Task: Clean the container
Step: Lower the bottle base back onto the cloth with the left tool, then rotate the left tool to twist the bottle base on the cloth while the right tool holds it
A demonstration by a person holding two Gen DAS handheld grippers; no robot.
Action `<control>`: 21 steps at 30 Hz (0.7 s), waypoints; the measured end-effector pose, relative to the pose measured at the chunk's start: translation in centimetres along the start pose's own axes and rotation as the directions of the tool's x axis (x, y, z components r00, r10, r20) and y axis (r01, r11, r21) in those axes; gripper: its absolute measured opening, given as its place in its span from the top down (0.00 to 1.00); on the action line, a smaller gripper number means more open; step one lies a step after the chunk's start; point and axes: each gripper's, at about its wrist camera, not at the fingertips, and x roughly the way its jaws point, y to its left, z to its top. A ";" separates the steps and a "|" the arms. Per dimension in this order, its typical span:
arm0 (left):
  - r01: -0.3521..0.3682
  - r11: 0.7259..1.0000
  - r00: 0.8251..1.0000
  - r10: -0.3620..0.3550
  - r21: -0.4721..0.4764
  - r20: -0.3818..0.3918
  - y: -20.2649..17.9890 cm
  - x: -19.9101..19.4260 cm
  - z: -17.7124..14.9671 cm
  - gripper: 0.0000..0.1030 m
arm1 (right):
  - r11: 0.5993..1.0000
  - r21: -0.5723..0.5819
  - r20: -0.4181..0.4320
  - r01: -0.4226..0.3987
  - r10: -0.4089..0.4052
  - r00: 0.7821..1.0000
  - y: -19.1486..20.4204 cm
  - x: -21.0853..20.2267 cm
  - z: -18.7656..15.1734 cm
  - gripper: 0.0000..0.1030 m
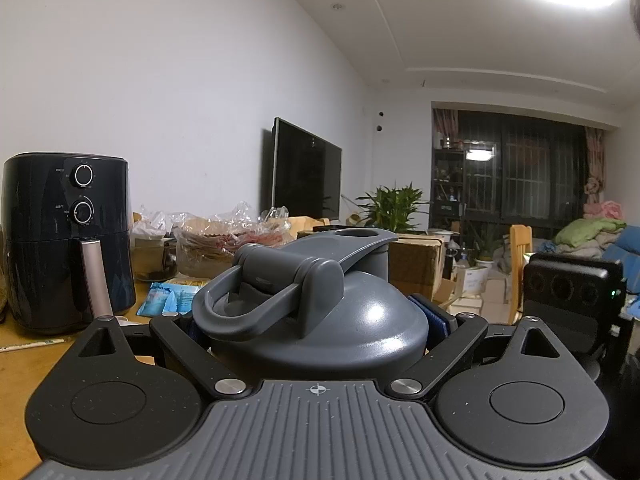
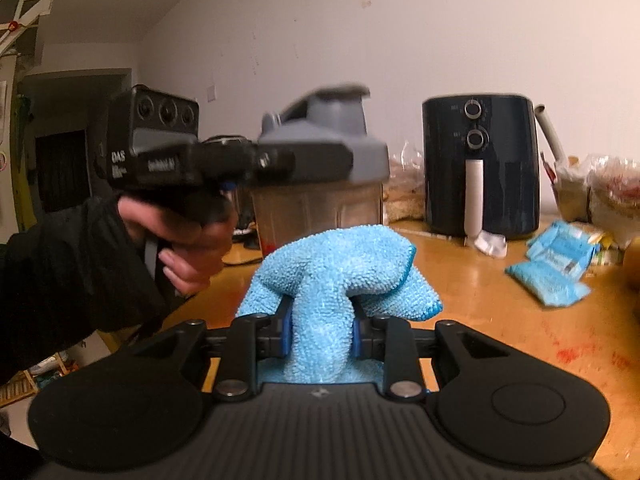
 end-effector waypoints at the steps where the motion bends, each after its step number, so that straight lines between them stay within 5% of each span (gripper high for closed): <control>1: 0.000 1.000 1.000 0.000 0.000 0.000 0.0 0.0 0.0 0.07 | 1.000 -0.003 0.008 0.001 -0.001 1.000 0.1 -0.1 0.2 0.77; 21: -0.025 0.999 1.000 0.025 0.025 -0.017 -0.1 0.3 0.1 0.08 | 1.000 -0.016 0.149 0.008 -0.006 0.989 0.4 -1.4 1.5 0.77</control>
